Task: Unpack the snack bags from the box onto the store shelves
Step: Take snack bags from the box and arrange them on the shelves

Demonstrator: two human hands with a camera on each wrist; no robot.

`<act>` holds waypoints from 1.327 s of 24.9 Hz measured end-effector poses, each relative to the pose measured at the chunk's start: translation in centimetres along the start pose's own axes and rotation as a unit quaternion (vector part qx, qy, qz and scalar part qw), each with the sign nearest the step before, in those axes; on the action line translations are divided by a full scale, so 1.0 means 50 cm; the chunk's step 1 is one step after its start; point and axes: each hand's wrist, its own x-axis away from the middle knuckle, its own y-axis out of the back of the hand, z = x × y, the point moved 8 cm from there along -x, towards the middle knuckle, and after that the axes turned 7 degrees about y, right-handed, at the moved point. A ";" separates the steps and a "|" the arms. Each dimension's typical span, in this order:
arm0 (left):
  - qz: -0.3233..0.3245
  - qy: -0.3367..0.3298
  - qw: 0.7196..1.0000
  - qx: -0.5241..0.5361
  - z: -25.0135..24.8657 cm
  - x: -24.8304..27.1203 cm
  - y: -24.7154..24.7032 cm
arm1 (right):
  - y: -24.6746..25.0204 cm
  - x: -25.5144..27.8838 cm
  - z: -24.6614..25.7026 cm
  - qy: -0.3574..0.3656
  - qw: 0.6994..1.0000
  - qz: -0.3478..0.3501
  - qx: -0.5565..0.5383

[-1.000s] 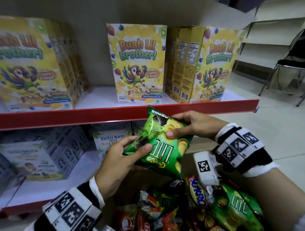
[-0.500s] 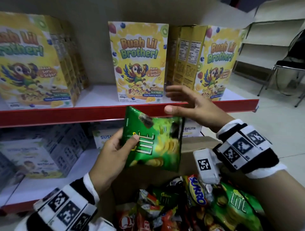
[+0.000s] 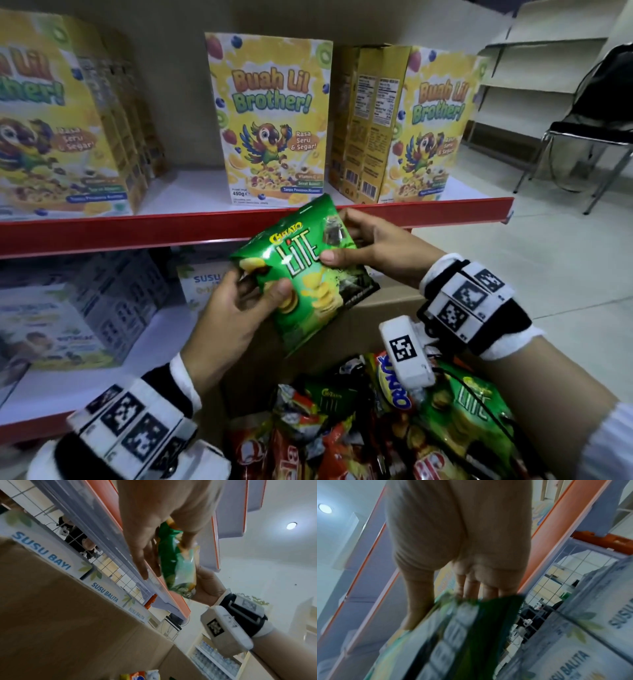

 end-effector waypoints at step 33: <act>0.030 0.059 0.997 0.027 0.025 0.020 -0.001 | -0.042 0.013 0.070 -0.017 0.971 0.093 0.220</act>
